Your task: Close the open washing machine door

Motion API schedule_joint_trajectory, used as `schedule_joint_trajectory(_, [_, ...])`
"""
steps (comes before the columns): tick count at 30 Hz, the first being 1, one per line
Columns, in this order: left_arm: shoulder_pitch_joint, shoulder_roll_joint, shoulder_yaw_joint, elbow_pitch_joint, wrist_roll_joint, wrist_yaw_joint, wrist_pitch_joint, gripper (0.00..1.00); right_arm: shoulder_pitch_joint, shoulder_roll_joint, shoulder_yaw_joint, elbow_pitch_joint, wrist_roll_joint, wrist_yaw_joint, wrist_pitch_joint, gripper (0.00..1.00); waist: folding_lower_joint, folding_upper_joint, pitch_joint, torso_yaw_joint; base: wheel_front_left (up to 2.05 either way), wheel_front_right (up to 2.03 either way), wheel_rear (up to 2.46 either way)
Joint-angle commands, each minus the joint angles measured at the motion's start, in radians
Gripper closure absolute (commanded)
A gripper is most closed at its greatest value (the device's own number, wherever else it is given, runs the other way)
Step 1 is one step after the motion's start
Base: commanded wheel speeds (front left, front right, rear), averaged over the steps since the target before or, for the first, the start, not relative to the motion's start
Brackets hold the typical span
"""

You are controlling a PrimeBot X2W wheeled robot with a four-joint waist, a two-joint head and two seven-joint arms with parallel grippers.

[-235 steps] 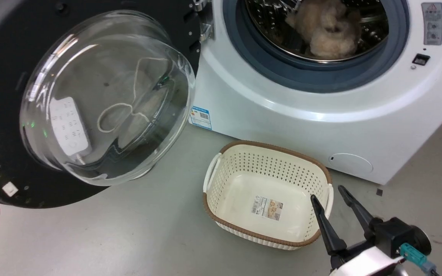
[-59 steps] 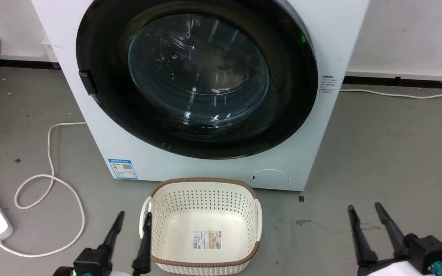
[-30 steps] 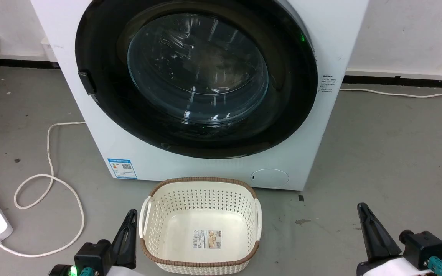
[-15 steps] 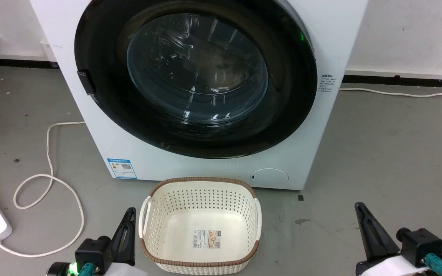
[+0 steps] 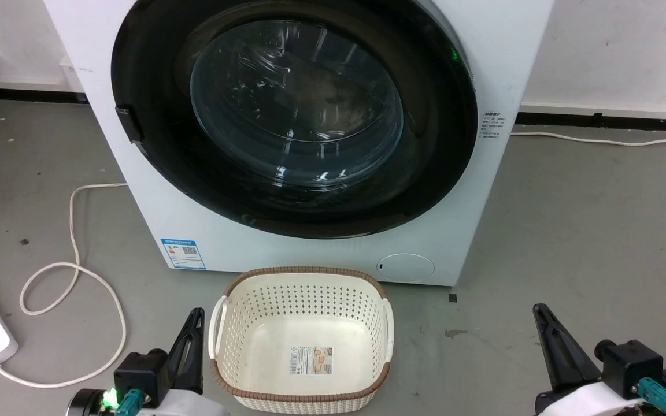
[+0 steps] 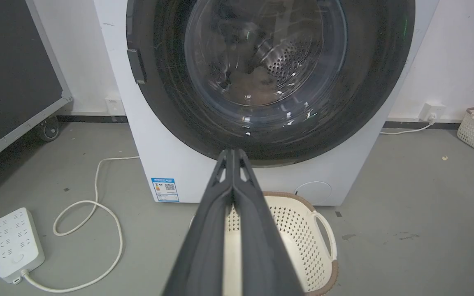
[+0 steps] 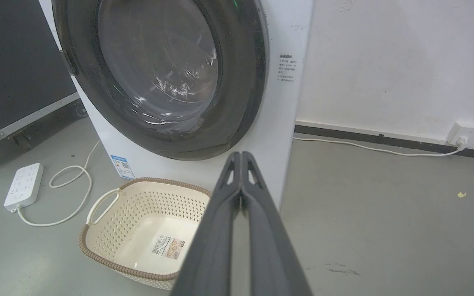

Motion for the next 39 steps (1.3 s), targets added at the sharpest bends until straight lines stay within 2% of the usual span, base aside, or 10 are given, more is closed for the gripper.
schedule_joint_trajectory(1, [-0.013,-0.001,0.002,-0.008,0.010,0.006,0.007,1.00,-0.019,0.004,0.000,-0.009,-0.009,0.000,0.005,1.00,-0.0001,-0.0001,0.000,0.000,0.00,0.00,0.00])
schedule_joint_trajectory(39, [-0.034,-0.002,0.013,-0.051,0.050,0.039,0.093,1.00,-0.038,0.007,0.003,-0.047,-0.050,-0.001,0.082,1.00,-0.0001,-0.0001,0.003,-0.004,0.00,0.00,0.00])
